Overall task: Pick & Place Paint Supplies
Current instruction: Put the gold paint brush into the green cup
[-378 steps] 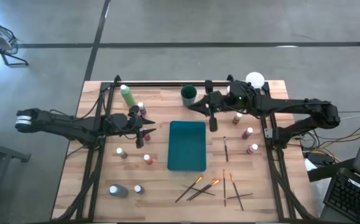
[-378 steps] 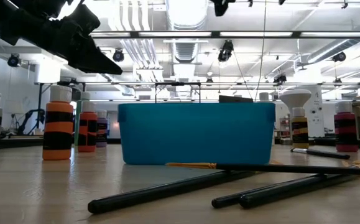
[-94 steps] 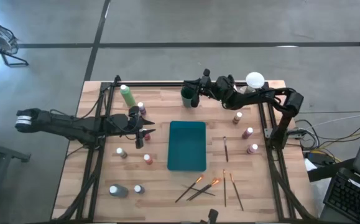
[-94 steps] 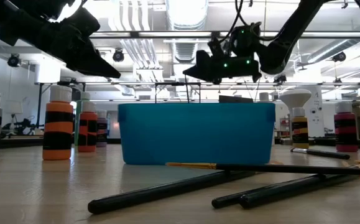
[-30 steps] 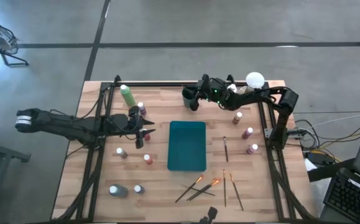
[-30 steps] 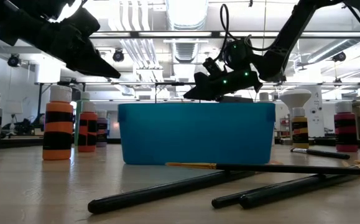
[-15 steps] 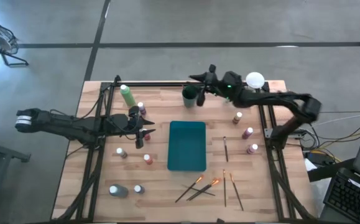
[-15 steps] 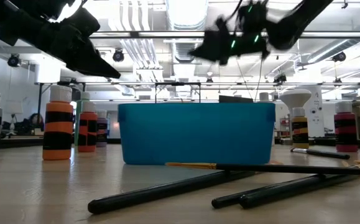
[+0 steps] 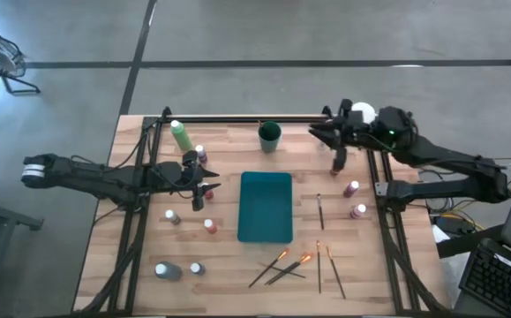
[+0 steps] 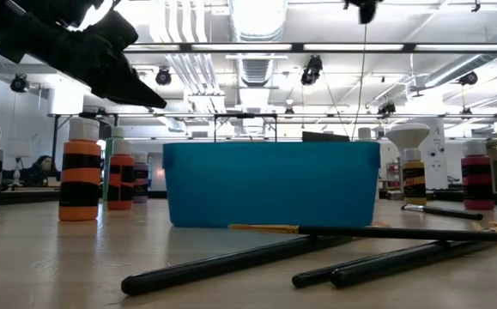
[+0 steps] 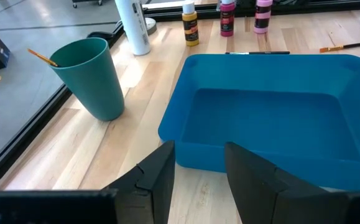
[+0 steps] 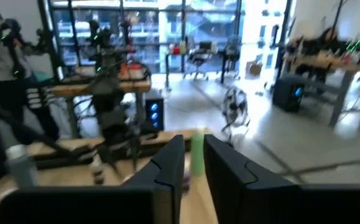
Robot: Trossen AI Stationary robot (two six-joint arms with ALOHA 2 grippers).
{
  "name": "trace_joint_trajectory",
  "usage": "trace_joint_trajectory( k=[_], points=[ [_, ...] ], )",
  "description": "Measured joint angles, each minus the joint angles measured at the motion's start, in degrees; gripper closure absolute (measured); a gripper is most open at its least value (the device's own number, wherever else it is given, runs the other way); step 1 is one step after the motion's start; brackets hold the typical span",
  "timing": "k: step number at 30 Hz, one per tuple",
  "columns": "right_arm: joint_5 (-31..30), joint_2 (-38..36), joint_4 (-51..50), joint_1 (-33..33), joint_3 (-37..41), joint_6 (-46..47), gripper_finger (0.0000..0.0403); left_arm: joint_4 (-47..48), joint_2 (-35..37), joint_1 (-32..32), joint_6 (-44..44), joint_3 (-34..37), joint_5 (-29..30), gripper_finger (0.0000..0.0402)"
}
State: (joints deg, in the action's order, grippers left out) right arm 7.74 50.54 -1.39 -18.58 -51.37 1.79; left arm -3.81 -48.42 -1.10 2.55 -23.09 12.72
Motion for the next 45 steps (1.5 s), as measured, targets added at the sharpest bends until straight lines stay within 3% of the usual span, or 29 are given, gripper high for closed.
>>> trace_joint_trajectory(
  k=[6, 12, 21, 28, 37, 40, 43, 45],
  points=[
    [0.0, -6.4, -11.1, 0.5, 0.0, 2.0, 0.0384, 0.0, 0.0, 0.0, 0.0, 0.0, 0.0, 0.0257],
    [0.0, -9.7, -15.3, 0.5, 0.0, 2.4, 0.0393, 0.0, 0.0, 0.0, 0.0, 0.0, 0.0, 0.0257],
    [-0.2, -10.9, -10.7, 0.4, 0.1, -2.6, 0.0394, -0.2, 0.0, 0.0, 0.0, 0.0, 0.0, 0.0257],
    [-0.2, -11.6, 1.4, 0.4, 0.1, -3.5, 0.0394, -0.3, 0.0, 0.0, -0.7, 0.0, 0.0, 0.0257],
    [-0.2, -11.8, 5.0, 0.4, 0.0, -3.9, 0.0394, -1.5, 0.0, 0.0, -15.9, 0.0, -0.1, 0.0257],
    [-0.3, -11.2, 5.1, 0.4, 0.0, -4.0, 0.0394, -0.7, -0.1, -0.1, -21.7, 0.0, -3.6, 0.0257],
    [-0.4, -10.7, 5.1, 0.4, 0.0, -4.0, 0.0394, -1.1, -0.2, 1.1, -20.8, -1.2, -13.3, 0.0257],
    [-0.4, -10.7, 4.9, 0.4, 0.0, -3.6, 0.0394, -0.1, -1.1, 4.3, -19.3, -3.1, -13.3, 0.0257]
  ],
)
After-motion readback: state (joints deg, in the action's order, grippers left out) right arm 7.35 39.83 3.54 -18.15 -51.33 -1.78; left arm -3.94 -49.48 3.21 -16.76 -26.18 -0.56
